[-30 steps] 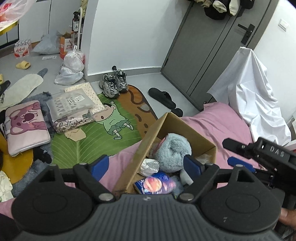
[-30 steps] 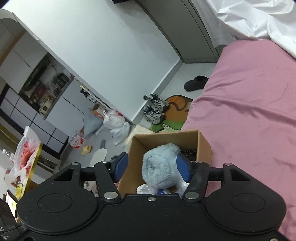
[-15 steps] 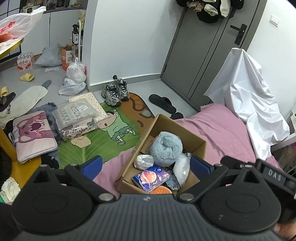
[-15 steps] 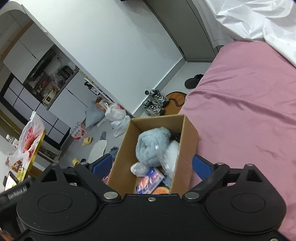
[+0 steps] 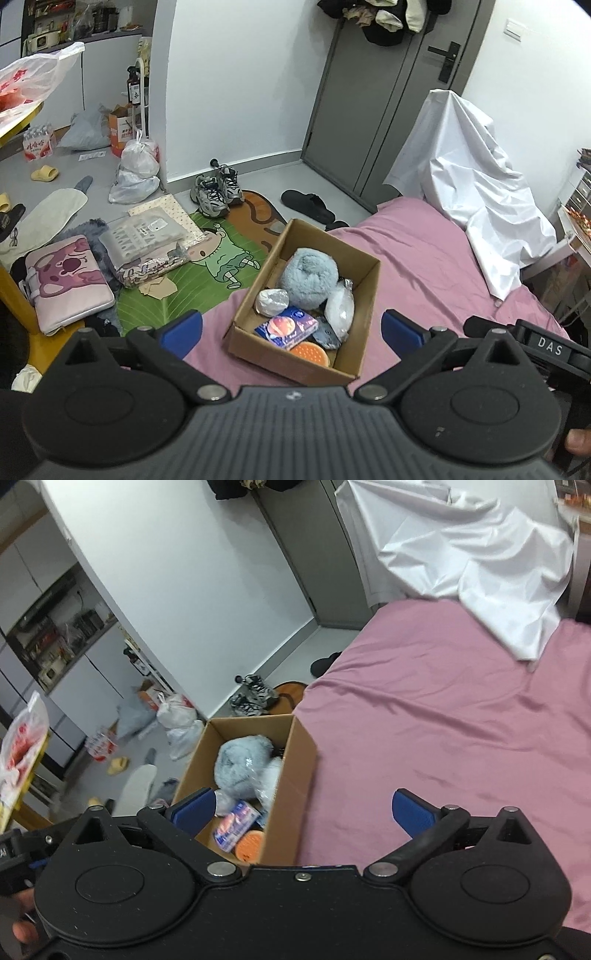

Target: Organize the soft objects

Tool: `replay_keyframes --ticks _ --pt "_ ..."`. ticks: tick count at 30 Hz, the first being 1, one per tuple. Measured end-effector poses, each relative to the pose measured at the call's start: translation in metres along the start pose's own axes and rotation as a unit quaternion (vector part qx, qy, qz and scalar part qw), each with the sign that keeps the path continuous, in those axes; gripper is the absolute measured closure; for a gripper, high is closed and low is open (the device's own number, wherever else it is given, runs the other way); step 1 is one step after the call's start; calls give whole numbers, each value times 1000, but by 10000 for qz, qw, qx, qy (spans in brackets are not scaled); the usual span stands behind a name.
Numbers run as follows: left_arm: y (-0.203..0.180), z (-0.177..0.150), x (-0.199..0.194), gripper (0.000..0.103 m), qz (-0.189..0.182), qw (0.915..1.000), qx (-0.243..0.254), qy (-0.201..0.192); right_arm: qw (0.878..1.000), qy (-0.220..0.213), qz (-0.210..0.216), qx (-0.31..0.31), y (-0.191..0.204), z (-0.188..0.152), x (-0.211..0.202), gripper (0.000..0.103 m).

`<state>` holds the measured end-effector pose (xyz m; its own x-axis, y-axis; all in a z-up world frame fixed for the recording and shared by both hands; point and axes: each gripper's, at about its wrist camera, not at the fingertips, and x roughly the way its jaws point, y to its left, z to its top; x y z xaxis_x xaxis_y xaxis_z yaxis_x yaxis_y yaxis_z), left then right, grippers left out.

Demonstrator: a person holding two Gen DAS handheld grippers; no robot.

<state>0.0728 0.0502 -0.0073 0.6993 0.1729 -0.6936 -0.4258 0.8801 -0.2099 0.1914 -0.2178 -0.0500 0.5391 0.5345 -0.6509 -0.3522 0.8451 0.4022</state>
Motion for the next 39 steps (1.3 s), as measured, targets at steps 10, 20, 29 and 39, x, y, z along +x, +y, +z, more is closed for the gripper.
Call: replay_keyframes --ticks 10,20,29,39 --pt "-9 -12 -30 1 -103 9997 215 5 9985 -3 -395 -379 16 -5 -50 0" --pt "-13 -12 -62 1 -255 9990 374 -62 9970 -65 -523 -573 34 -11 -84 0" --pt "-12 -14 -83 1 -163 9981 554 -202 9958 -24 -566 -718 43 -16 -99 0" --pt "-13 -24 -79 1 -113 9971 742 -88 9947 34 -637 -811 49 -21 -100 0"
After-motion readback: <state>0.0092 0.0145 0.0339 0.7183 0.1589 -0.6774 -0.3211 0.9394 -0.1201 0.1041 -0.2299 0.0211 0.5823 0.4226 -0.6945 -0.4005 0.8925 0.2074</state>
